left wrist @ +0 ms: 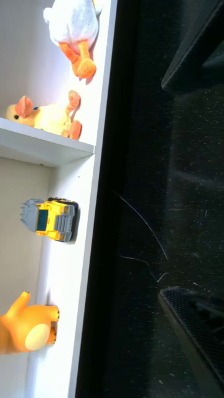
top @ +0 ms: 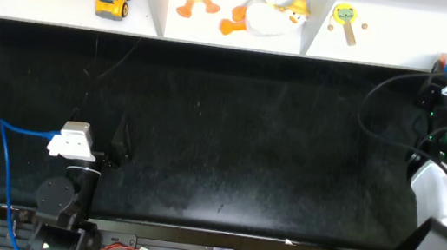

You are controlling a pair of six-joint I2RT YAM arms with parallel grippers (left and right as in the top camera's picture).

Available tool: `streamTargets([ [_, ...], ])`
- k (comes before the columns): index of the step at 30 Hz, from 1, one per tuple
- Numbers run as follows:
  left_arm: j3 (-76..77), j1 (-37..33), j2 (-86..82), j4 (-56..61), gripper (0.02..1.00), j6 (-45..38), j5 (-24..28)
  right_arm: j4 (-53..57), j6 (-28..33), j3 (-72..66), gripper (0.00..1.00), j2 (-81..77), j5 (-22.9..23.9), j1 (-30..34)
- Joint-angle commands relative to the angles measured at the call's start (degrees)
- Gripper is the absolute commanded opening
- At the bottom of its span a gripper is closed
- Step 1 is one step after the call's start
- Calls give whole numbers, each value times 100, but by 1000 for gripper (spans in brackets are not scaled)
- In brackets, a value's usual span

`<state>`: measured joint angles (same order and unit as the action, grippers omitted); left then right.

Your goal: Store Toys

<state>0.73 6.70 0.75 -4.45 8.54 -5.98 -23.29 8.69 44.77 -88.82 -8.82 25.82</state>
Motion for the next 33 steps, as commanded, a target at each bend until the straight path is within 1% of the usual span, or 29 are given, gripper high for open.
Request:
streamTargets([
  [1,-28,-31,-59,13,998,-105,59,-1032,-247,33,45,-581,-501,35],
  [3,-28,-31,-59,13,998,-105,59,-1561,-249,39,45,-935,-780,76],
  [4,-28,-31,-59,13,998,-105,59,-1755,-249,42,47,-1047,-828,83],
  [7,-28,-31,-59,13,996,-105,59,-2356,-247,109,45,-1451,-831,85],
  [10,-28,-31,-59,13,998,-105,59,-2540,-249,358,47,-1834,-831,83],
  [17,-28,-31,-59,13,998,-105,59,-2326,-251,1401,45,-2573,-852,72],
  [23,-28,-31,-59,13,998,-105,59,-1593,-247,2280,45,-3073,-852,13],
  [30,-28,-31,-59,13,998,-105,59,-1078,-225,2538,47,-3185,-852,-81],
  [31,-28,-31,-59,13,998,-105,59,-881,-227,2538,73,-3185,-852,-79],
  [33,-28,-31,-59,13,998,-105,59,-673,-232,2538,290,-3174,-855,-79],
])
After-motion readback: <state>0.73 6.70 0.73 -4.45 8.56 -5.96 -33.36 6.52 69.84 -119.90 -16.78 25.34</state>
